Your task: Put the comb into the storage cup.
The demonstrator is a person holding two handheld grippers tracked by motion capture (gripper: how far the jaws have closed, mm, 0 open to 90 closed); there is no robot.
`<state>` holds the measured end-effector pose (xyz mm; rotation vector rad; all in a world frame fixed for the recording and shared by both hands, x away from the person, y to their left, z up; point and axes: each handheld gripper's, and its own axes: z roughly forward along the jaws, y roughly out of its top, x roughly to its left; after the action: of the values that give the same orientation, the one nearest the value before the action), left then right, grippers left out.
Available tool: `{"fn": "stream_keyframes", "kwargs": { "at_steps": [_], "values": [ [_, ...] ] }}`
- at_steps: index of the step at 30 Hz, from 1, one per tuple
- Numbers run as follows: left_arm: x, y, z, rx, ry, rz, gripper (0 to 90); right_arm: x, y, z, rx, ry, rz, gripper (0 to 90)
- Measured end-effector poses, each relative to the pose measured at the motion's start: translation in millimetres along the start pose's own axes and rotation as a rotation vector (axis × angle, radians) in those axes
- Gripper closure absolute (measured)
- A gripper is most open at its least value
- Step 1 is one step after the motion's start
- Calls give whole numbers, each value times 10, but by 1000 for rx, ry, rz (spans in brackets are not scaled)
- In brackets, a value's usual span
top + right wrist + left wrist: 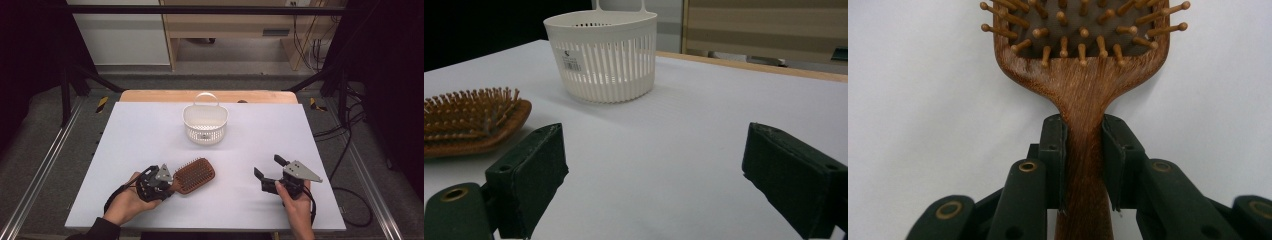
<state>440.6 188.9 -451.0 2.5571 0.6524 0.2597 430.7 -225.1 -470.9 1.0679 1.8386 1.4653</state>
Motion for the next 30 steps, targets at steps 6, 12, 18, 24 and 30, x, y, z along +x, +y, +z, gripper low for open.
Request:
{"fn": "stream_keyframes", "kwargs": {
  "at_steps": [6,12,18,24,30],
  "values": [
    [-22,-12,-59,-84,48,6,722,46,-1,20,-5,22,9,88],
    [-42,1,-97,-159,102,20,723,148,16,54,-8,66,23,65],
    [-102,20,-54,-197,126,19,723,315,48,115,-18,121,33,53],
    [-151,41,43,-241,125,5,723,452,53,180,-9,139,37,56],
    [-198,77,96,-261,134,9,723,553,90,199,-9,151,50,61]
  ]
}}
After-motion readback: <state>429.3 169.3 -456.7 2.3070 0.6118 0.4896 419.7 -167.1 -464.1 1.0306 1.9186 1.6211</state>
